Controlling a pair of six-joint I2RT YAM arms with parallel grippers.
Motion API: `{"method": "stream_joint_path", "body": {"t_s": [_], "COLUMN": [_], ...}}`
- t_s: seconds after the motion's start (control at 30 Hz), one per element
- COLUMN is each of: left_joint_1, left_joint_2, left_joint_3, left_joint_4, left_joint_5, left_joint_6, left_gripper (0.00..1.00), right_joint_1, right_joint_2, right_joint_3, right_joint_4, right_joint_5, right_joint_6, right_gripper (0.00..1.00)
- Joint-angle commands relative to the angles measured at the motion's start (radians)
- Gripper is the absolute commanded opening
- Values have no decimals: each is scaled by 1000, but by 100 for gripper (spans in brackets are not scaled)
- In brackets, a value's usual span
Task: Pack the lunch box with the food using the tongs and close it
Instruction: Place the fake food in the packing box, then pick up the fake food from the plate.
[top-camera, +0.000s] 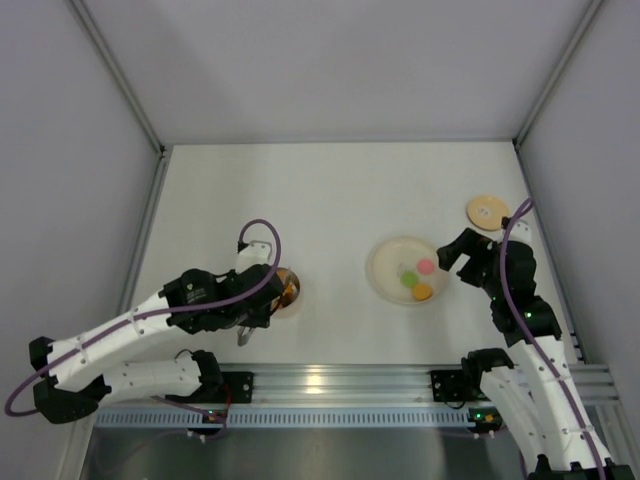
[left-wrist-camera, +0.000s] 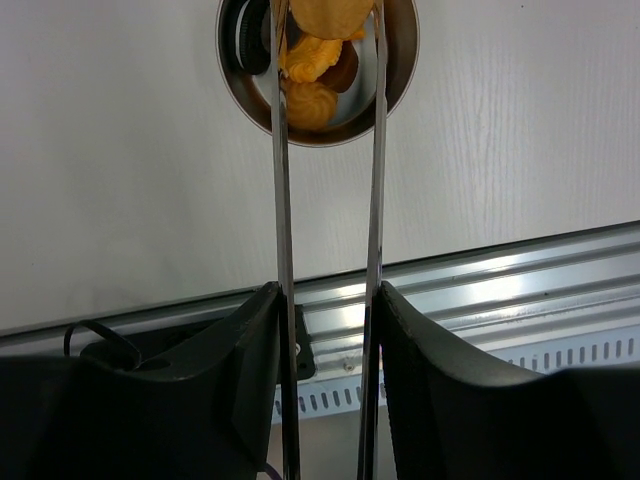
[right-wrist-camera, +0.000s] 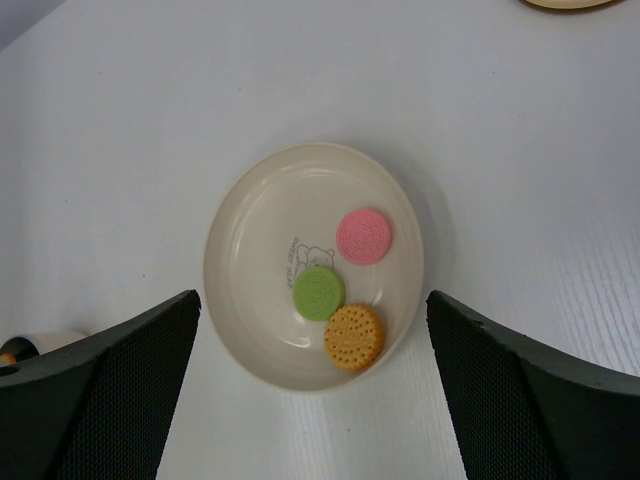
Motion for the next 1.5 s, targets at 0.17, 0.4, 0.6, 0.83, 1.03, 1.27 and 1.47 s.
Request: {"method": "stream_joint_path", "body": {"t_s": [0.17, 0.4, 0.6, 0.83, 1.03, 1.27, 1.47], "left_joint_1": [-6, -6, -6, -18, -52, -81, -90], "left_joint_2": [-13, 12, 128, 364, 646, 820, 889], "left_joint_3": [-2, 35, 208, 395, 527, 641, 659], "left_joint_4": [20, 34, 99, 306, 431, 488, 495], "left_joint_5": [-9, -11, 2, 115, 187, 252, 259], "left_joint_6": [-11, 11, 92, 238, 301, 315, 309], "left_gripper": [51, 53, 53, 52, 52, 52, 52], "right_joint_1": [-13, -13, -13, -13, -13, -13, -13], "right_joint_2": [-6, -11, -12, -32, -54, -66, -75], "right_joint_3": [-2, -5, 4, 49, 83, 104, 109], "right_joint_4": [56, 56, 55, -22, -85, -131, -137], "right_joint_5": [0, 2, 3, 54, 91, 123, 118], "right_joint_6": [-2, -2, 6, 4, -5, -16, -13], "right_gripper": [94, 94, 94, 94, 94, 94, 95]}}
